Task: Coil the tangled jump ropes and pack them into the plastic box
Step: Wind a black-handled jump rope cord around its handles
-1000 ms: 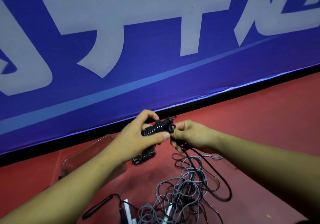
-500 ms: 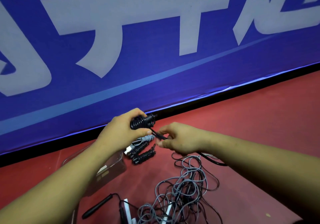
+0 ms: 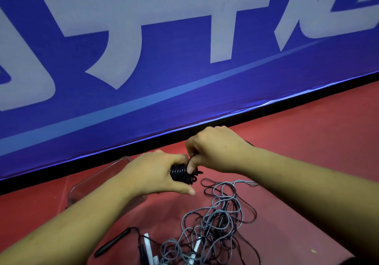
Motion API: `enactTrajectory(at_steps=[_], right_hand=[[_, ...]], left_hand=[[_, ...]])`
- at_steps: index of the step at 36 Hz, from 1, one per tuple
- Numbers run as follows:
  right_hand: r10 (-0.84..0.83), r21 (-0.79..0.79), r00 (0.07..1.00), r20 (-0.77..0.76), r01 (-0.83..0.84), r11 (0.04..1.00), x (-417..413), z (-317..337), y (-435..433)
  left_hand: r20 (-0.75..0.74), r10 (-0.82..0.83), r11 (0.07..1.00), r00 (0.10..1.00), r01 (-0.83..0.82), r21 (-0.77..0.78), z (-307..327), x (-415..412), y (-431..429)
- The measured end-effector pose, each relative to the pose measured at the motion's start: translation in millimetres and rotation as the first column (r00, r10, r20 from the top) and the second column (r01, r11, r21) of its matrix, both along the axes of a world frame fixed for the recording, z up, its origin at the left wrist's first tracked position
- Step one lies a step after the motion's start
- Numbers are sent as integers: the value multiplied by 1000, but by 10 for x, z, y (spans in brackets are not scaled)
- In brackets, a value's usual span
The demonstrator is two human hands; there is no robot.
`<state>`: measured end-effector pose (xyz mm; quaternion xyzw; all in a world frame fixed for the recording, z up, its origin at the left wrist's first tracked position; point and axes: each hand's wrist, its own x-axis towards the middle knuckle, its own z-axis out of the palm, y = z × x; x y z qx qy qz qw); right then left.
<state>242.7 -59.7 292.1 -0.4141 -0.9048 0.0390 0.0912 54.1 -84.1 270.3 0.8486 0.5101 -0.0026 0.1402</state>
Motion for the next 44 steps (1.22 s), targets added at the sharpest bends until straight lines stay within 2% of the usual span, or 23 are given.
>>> enactTrajectory(at_steps=[2, 4, 7, 10, 15, 22, 30, 33, 36, 40, 44], right_hand=[[-18, -87, 998, -55, 13, 996, 46, -35, 42], [-36, -270, 982, -186, -16, 963, 112, -78, 86], [-99, -491, 905, -414, -131, 861, 193, -131, 138], [-164, -597, 831, -531, -230, 768, 218, -183, 140], [-246, -665, 806, -538, -227, 712, 240, -259, 137], [-322, -705, 852, -411, -74, 705, 222, -248, 84], [-234, -699, 923, -306, -51, 714, 112, -139, 39], [-189, -668, 948, -257, -33, 744, 103, -96, 27], [-211, -623, 962, -174, 58, 780, 90, -65, 46], [-244, -610, 967, -69, 153, 778, 63, -43, 37], [-210, -503, 978, -10, 176, 846, -59, 20, -2]], left_hand=[[86, 7, 999, 996, -4, -34, -18, 3, -6], [230, 20, 993, 973, 8, -121, -29, 3, -22], [486, 82, 961, 870, 60, -270, 8, 18, -64], [630, 180, 945, 756, 45, -324, 49, 58, -92], [765, 385, 901, 516, -31, -433, 74, 98, -80], [763, 585, 810, 276, -165, -562, 168, 141, -74], [720, 649, 757, 245, -300, -581, 90, 103, -4], [722, 628, 778, 291, -275, -565, 95, 83, -10], [704, 632, 775, 325, -247, -582, 89, 69, -4], [674, 668, 740, 316, -183, -647, 50, 55, -1], [673, 614, 785, 412, -403, -470, -24, 29, 97]])
